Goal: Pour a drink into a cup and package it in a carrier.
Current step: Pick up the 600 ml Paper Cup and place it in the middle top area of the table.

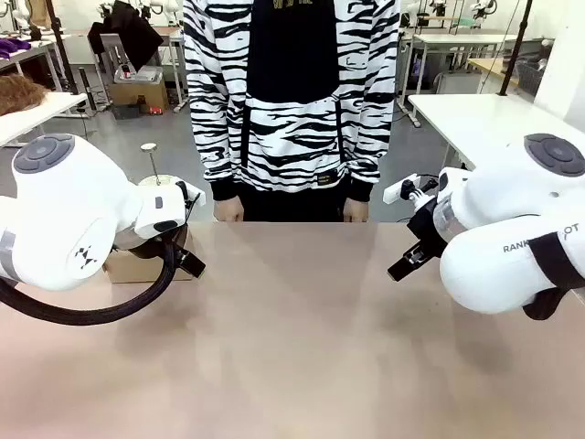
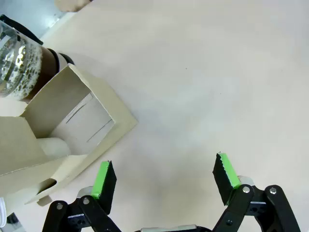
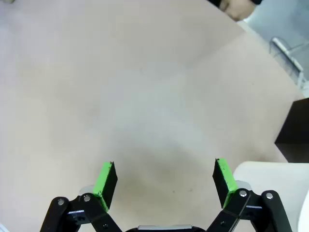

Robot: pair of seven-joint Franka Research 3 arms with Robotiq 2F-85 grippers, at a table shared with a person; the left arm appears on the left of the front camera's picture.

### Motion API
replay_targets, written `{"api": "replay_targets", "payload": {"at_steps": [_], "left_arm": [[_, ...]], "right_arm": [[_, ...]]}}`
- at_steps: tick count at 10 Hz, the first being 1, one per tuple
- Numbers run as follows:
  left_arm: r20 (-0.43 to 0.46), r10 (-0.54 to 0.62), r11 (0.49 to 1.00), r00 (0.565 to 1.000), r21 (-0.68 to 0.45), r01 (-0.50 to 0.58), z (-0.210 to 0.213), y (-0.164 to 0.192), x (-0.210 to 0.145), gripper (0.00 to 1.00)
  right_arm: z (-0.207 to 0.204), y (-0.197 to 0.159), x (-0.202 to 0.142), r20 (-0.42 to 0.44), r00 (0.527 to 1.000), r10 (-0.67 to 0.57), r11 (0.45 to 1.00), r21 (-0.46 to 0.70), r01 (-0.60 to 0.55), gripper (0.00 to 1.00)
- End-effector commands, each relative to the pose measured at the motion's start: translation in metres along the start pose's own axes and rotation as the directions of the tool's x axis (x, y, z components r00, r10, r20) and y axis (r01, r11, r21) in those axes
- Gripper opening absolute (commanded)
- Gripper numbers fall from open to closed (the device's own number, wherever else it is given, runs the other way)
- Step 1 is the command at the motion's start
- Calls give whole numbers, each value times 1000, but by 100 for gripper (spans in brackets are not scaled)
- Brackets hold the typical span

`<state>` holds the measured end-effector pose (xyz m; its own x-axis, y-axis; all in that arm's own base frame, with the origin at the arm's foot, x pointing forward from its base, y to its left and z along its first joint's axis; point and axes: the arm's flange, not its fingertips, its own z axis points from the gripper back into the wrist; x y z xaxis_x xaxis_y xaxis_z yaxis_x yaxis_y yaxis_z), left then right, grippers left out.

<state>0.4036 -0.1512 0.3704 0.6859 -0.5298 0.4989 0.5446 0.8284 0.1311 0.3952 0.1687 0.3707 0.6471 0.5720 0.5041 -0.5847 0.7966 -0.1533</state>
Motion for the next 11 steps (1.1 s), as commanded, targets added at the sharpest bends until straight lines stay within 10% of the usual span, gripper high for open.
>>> {"api": "replay_targets", "payload": {"at_steps": [1,11], "left_arm": [[0,0,1000,1000,0,0,0,0,0,100],[0,0,1000,1000,0,0,0,0,0,100]], "right_arm": [[0,0,0,0,1000,0,1000,0,0,100],[10,-16,14,2,1000,-10,1000,-12,10,100]]}}
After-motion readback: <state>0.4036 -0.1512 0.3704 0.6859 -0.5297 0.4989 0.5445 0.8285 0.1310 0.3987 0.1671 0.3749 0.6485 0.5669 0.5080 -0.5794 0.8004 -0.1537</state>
